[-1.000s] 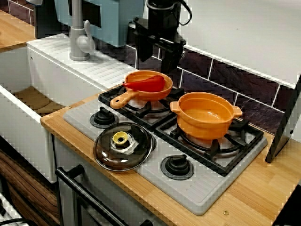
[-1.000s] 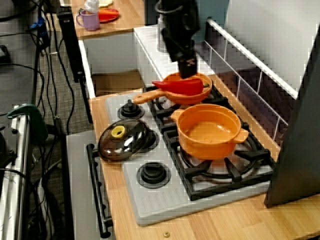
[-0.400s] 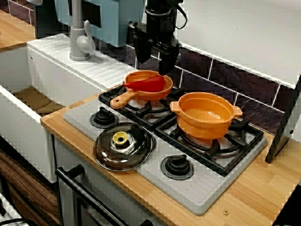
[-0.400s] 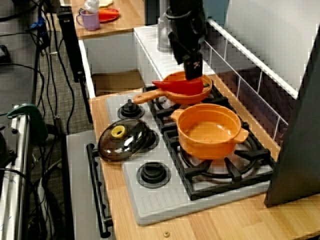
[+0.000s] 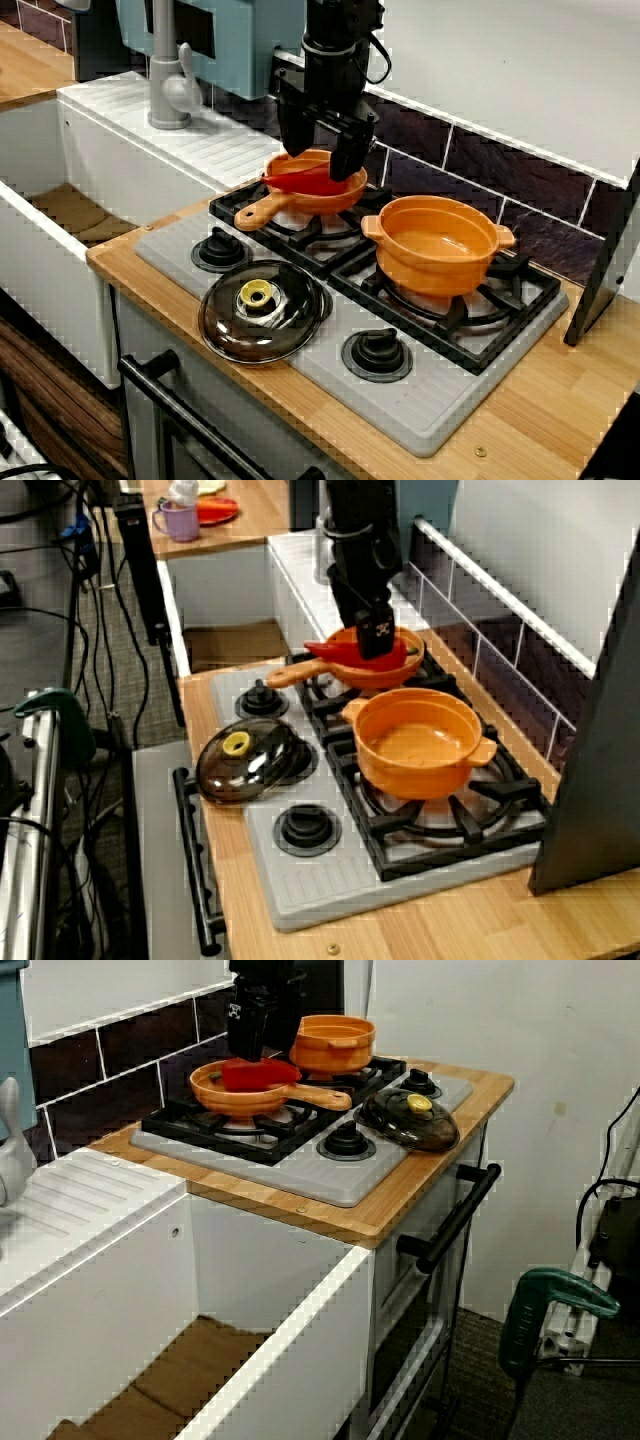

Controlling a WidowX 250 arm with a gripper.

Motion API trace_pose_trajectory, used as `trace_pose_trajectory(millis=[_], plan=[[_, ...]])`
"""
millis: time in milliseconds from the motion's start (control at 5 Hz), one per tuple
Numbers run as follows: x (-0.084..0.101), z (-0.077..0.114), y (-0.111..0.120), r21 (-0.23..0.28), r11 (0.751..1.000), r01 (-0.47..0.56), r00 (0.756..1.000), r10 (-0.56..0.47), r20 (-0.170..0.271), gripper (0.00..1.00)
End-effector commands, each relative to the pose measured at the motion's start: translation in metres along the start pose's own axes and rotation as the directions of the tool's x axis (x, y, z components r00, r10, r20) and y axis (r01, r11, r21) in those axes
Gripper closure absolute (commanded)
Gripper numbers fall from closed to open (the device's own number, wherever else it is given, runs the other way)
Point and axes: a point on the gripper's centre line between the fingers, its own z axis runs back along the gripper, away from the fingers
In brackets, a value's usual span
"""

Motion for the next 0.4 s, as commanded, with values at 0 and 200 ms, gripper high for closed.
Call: trace_pose_trajectory(millis=[0, 200], plan=[[0.0062, 0.0142, 0.0020, 0.006, 1.000, -0.006, 0.998, 0.006, 0.055, 0.00], [0.0054, 0.0120, 0.0014, 0.010, 1.000, -0.005, 0.999, 0.005, 0.054, 0.00]])
